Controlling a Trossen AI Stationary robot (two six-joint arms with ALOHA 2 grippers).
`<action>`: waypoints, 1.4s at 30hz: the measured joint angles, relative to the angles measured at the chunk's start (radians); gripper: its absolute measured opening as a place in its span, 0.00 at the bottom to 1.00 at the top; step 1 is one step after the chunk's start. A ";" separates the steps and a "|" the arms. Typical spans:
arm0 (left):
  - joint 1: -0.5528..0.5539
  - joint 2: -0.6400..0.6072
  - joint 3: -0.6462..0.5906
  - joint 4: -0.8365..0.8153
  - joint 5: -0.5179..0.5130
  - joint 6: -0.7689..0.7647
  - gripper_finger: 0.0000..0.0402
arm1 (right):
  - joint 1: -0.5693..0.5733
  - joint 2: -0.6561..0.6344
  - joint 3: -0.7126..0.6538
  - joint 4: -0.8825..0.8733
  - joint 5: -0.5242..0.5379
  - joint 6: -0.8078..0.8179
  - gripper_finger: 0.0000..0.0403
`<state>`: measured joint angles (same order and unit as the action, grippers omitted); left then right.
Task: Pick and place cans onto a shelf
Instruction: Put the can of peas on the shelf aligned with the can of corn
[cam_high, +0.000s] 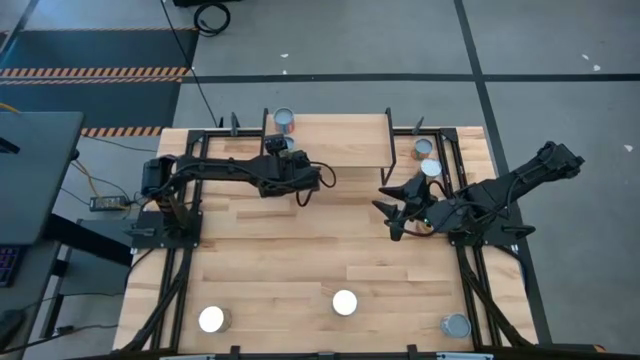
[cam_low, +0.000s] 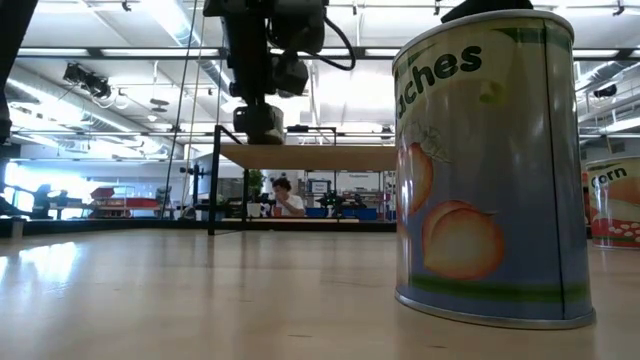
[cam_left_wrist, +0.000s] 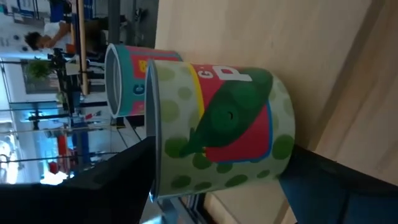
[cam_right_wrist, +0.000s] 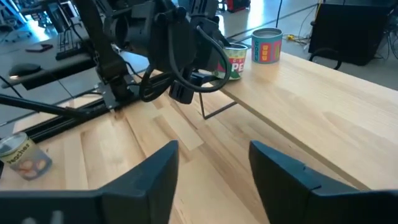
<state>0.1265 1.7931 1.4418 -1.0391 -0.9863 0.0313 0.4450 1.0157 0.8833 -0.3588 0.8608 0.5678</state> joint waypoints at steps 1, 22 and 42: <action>0.000 0.000 0.000 -0.006 0.000 0.007 0.79 | 0.000 0.000 0.000 0.000 0.000 0.000 0.55; 0.023 -0.017 0.001 -0.053 0.053 0.058 0.79 | 0.000 0.000 0.000 -0.003 0.000 -0.002 0.79; 0.074 -0.040 0.001 -0.040 0.137 0.053 0.79 | 0.000 0.000 0.000 -0.009 0.000 -0.003 0.79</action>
<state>0.2002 1.7535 1.4429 -1.0794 -0.8492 0.0845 0.4450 1.0161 0.8833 -0.3676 0.8604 0.5648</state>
